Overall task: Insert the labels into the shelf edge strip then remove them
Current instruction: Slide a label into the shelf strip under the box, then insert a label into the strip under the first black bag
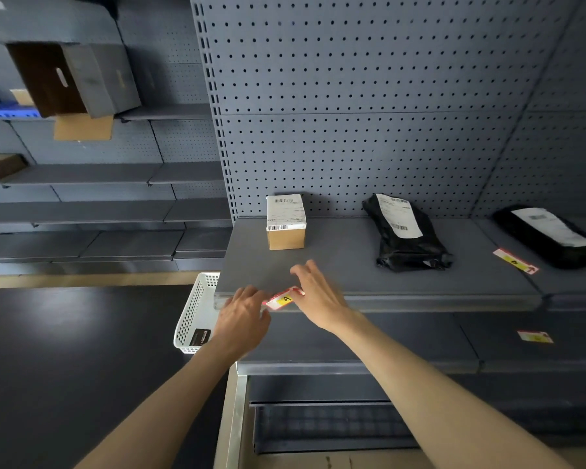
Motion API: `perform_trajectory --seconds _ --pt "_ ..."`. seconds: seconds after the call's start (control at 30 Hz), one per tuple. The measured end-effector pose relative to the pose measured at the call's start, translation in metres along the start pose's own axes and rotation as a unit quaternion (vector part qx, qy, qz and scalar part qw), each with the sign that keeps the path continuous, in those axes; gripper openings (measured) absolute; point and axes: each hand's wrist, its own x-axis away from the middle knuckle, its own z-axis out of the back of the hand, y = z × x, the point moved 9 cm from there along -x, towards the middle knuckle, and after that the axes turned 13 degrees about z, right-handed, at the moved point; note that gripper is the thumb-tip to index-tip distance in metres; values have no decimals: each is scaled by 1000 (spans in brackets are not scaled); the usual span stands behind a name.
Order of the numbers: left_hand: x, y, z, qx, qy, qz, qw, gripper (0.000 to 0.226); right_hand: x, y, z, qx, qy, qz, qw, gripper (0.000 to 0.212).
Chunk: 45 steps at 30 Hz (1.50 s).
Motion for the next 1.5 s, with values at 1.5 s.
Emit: perform_trajectory --seconds 1.5 --pt "-127 519 -275 -133 -183 -251 941 56 192 445 221 125 12 -211 969 31"
